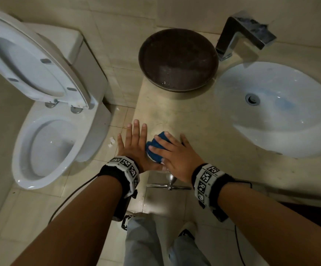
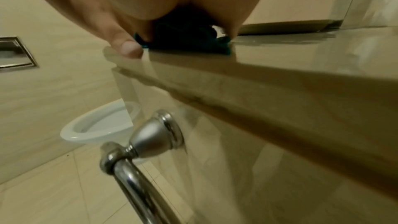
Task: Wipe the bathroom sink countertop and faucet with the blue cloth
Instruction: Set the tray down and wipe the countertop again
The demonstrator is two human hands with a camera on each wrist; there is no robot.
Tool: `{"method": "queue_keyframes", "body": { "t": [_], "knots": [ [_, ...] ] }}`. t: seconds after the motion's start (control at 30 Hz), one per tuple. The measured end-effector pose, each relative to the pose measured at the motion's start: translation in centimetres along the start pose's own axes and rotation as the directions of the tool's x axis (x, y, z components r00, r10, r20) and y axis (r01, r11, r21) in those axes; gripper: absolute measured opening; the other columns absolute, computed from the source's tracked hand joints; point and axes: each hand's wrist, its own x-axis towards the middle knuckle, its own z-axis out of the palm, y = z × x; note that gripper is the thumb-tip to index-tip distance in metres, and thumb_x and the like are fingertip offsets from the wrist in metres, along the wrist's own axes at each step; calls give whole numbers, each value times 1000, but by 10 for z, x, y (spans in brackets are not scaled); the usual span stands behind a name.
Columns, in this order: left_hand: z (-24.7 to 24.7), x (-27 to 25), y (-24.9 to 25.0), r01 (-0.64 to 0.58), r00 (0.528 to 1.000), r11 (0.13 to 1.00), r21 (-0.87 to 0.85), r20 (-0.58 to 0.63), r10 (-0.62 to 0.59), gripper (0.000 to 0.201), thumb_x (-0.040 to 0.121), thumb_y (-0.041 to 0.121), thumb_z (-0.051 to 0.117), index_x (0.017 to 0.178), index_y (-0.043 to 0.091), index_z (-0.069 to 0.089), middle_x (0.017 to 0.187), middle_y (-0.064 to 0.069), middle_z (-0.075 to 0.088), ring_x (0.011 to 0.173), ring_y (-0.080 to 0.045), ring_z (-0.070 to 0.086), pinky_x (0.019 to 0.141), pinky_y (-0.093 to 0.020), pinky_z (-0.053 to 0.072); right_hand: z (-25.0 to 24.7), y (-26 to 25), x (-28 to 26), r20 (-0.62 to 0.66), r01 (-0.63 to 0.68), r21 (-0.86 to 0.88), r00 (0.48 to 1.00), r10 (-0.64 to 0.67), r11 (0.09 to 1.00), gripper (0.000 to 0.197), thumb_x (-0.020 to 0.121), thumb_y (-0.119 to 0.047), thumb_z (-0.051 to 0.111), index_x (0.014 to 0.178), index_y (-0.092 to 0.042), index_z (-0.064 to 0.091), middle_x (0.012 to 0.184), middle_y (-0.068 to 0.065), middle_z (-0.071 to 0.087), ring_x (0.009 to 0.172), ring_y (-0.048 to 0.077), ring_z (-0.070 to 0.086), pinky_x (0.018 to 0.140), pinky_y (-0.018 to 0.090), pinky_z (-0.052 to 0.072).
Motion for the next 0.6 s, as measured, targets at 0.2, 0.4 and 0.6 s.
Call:
{"method": "queue_keyframes", "body": {
  "t": [0.2, 0.4, 0.6],
  "knots": [
    [1, 3, 1, 33, 999, 999, 1, 22, -33, 147, 39, 97, 44, 125, 21, -47, 138, -4, -52, 132, -25, -42, 111, -60, -13, 1, 20, -16, -26, -209, -30, 978, 208, 977, 57, 99, -24, 32, 147, -37, 5, 158, -8, -7, 144, 18, -15, 114, 55, -9],
    [-6, -1, 7, 62, 997, 998, 26, 36, -63, 150, 42, 94, 50, 137, 19, -38, 142, -5, -47, 134, -24, -39, 109, -60, -16, -1, 43, -27, -75, -335, 32, 939, 337, 942, 57, 99, -25, 30, 146, -39, 2, 157, -10, -8, 144, 17, -14, 115, 52, -7],
    [-12, -2, 49, -133, 990, 991, 32, -36, 134, 140, 51, 90, 50, 142, 21, -31, 144, -8, -45, 133, -26, -40, 110, -60, -15, -3, 71, -54, -113, -451, 63, 883, 456, 890, 56, 98, -28, 29, 147, -36, 3, 157, -9, -8, 145, 17, -11, 116, 49, -6]
  ]
}}
